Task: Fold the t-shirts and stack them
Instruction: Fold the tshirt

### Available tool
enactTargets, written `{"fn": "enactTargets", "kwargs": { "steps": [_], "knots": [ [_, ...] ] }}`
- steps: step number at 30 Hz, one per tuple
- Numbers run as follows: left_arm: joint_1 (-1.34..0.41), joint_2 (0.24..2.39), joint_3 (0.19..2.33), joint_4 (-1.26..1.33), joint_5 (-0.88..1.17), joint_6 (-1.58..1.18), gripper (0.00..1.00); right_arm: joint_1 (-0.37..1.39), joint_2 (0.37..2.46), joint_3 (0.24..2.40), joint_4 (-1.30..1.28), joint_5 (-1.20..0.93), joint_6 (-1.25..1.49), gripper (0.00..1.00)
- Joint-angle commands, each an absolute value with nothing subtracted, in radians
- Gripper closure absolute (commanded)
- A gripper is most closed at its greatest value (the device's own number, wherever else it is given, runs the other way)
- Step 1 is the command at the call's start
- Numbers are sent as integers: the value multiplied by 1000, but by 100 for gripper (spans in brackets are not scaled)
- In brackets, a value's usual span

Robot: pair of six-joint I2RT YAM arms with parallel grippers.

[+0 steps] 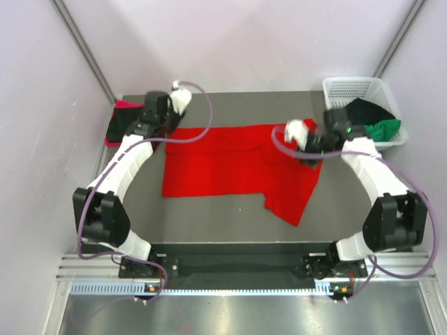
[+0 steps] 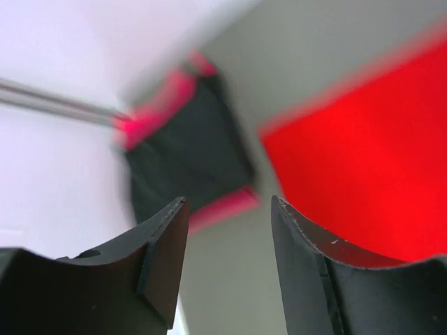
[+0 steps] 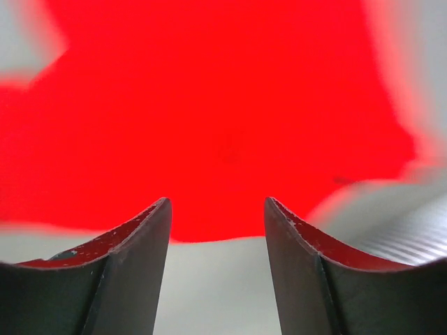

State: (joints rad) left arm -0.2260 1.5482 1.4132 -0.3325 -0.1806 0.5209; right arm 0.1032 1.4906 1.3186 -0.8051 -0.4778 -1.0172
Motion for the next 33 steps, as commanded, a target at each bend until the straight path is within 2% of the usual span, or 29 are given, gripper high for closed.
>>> {"fn": "enactTargets", "kwargs": {
  "steps": [1,6,13,18,28,33],
  "knots": [
    [-221,1606,1240,-454,-95,472,45,156,1398,1071,-959,-529,-1314,44],
    [-221,1597,1160,-434,-101,469,45,230,1191,771,-908,-471,-1477,43],
    [-219,1595,1127,-407,-160,492,45,327,1048,627,-930,-468,-1605,40],
    [-219,1598,1127,-413,-161,492,45,396,1107,633,-884,-477,-1527,39],
    [-219,1609,1161,-408,-184,503,44,451,1193,627,-861,-448,-1525,44],
    [-219,1609,1161,-410,-189,508,44,460,1252,638,-845,-422,-1517,55]
  ]
}}
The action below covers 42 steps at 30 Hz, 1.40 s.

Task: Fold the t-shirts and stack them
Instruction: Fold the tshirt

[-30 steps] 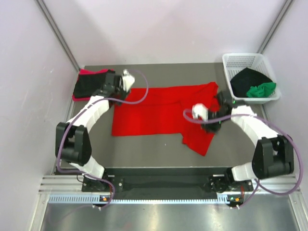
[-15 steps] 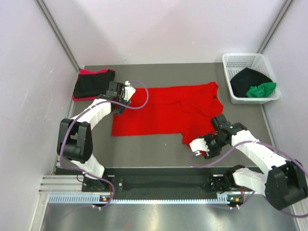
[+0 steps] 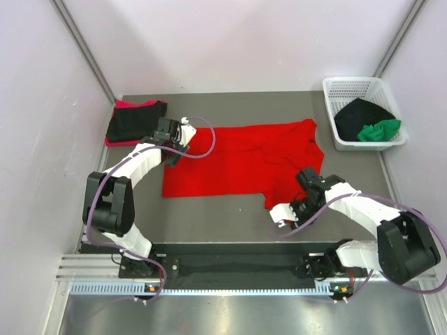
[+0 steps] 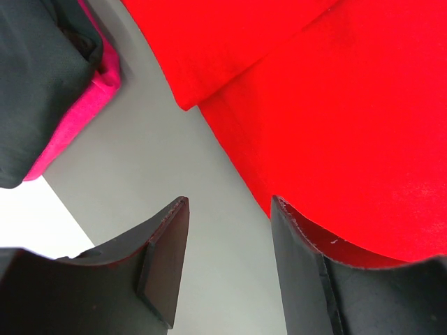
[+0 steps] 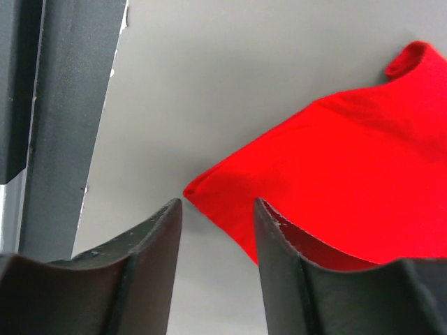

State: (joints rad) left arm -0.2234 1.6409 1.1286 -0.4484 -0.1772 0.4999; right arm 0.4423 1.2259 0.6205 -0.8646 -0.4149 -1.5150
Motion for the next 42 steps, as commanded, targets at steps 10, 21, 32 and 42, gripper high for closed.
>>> {"fn": "enactTargets", "kwargs": {
  "steps": [10,21,32,42],
  "knots": [
    [-219,1617,1166,-408,-199,523,44,479,1259,630,-867,-414,-1522,61],
    [-218,1611,1178,-430,-216,551,44,483,1278,640,-890,-408,-1463,82],
    [-186,1346,1026,-667,28,909,47,463,1123,689,-942,-342,-1315,100],
    [-176,1394,986,-856,136,1029,43,462,1203,770,-870,-293,-1184,100]
  ]
}}
